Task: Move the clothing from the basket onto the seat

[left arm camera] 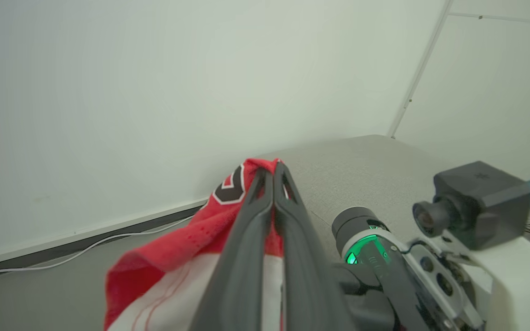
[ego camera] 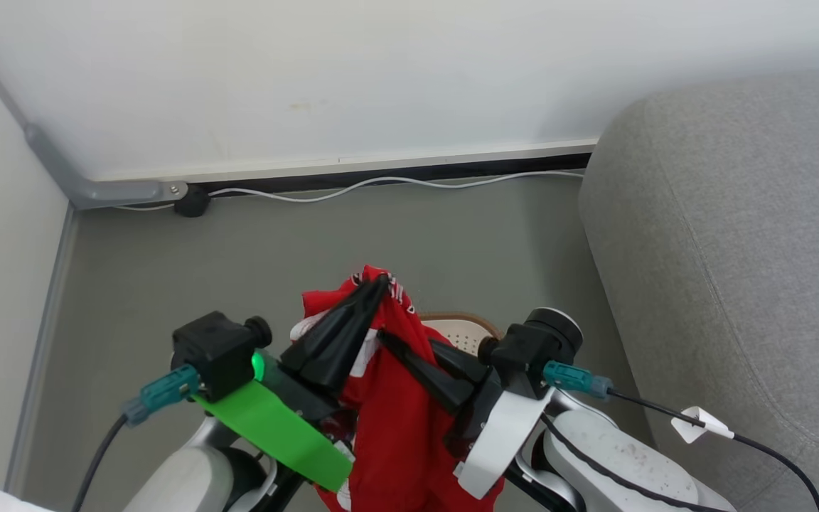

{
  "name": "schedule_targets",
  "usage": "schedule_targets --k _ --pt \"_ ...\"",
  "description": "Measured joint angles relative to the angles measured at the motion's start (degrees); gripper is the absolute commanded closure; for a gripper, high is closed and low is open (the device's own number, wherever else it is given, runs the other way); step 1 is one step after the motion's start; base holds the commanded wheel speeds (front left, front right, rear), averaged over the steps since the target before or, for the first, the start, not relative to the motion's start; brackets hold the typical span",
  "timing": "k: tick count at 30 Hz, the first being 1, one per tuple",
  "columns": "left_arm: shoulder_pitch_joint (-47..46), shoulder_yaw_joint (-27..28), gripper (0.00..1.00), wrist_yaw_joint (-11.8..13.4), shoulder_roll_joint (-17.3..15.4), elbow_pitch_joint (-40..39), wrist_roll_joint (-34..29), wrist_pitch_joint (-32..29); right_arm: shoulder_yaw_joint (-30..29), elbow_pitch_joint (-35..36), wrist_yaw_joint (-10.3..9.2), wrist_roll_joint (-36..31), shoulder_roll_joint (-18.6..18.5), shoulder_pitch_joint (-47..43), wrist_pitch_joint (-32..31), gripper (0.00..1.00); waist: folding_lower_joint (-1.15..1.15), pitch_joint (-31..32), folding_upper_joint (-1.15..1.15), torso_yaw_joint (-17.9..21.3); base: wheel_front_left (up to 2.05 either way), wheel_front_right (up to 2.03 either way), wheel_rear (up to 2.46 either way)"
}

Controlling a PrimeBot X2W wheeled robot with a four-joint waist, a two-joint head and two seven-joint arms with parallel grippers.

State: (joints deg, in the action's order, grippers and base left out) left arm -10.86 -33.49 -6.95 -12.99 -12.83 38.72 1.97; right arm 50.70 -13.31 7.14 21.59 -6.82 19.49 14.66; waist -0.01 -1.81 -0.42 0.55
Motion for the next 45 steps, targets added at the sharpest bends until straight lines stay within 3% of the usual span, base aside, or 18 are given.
schedule_targets --k 1,2,10,24,32,37,45 --pt "0.31 0.41 0.05 0.34 -0.32 -0.25 -0.04 0.02 -0.03 0.2 0.0 0.26 0.0 0.02 0.0 1.0 0.0 -0.06 0.0 0.28 0.0 0.0 0.0" --pt "0.64 0.98 0.0 1.01 -0.96 -0.63 -0.38 0.03 -0.35 0.52 0.0 0.27 -0.21 0.07 0.0 1.0 0.0 -0.18 0.0 0.97 0.0 0.0 0.0" --pt "2.82 -0.12 0.0 1.41 -2.16 -1.26 -1.35 0.15 -5.52 2.4 -0.13 0.32 -3.09 0.34 0.0 1.0 0.0 -1.12 0.0 5.44 0.0 0.0 0.0" --pt "2.37 -5.47 0.0 0.63 -1.1 -1.77 -1.71 0.09 -15.61 9.66 -6.3 0.71 -8.36 -3.75 -0.01 1.0 0.0 -4.69 0.0 14.96 0.0 0.0 0.0" --pt "0.79 -4.67 0.0 0.68 -1.65 -2.82 -5.14 -0.02 -21.47 12.83 -6.65 3.41 -9.66 -3.93 -0.01 1.0 0.0 -8.7 0.0 20.73 0.0 0.0 0.0" --pt "0.53 -4.7 0.0 1.49 -2.33 -2.86 -5.36 -1.59 -27.3 10.74 -6.92 4.38 -11.18 1.51 -0.01 1.0 0.0 -12.55 0.0 23.52 0.0 0.0 0.0" --pt "-0.76 -6.5 0.0 2.31 -2.77 -2.92 -7.24 -5.72 -42.72 2.8 -10.92 11.2 -14.1 14.72 -0.01 1.0 0.01 -19.78 0.0 24.91 0.0 0.0 0.0"
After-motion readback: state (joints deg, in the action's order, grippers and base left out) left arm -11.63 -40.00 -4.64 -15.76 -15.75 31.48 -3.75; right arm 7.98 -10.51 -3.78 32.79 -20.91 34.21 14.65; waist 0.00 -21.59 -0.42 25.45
